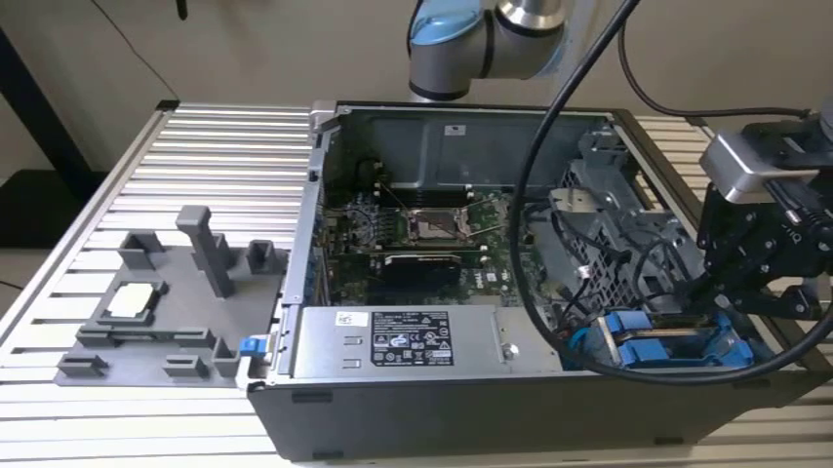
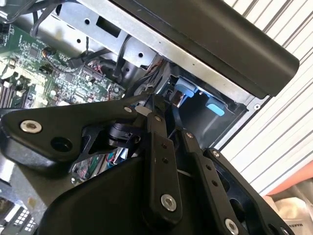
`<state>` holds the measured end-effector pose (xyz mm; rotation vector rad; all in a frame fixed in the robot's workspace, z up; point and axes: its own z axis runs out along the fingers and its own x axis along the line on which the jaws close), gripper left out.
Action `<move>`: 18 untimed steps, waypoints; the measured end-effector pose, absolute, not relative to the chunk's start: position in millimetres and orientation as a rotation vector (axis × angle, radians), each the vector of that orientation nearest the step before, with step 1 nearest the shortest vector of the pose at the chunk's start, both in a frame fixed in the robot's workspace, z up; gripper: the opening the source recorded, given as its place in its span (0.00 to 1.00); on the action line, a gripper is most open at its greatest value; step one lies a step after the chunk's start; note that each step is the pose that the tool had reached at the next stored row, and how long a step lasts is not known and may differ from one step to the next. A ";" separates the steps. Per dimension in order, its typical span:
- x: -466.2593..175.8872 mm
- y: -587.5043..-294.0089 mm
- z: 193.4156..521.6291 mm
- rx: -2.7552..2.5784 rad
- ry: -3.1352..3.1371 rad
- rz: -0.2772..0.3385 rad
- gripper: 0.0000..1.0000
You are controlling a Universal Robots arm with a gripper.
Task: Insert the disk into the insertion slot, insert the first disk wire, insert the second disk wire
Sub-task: 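Insert the first disk wire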
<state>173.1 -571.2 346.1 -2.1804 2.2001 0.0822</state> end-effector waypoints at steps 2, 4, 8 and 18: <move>173.2 -571.2 346.1 -2.180 2.200 0.082 0.19; 173.2 -571.2 345.7 -2.180 2.200 0.083 0.19; 173.2 -571.2 343.9 -2.180 2.200 0.083 0.19; 173.2 -571.2 341.1 -2.180 2.200 0.083 0.19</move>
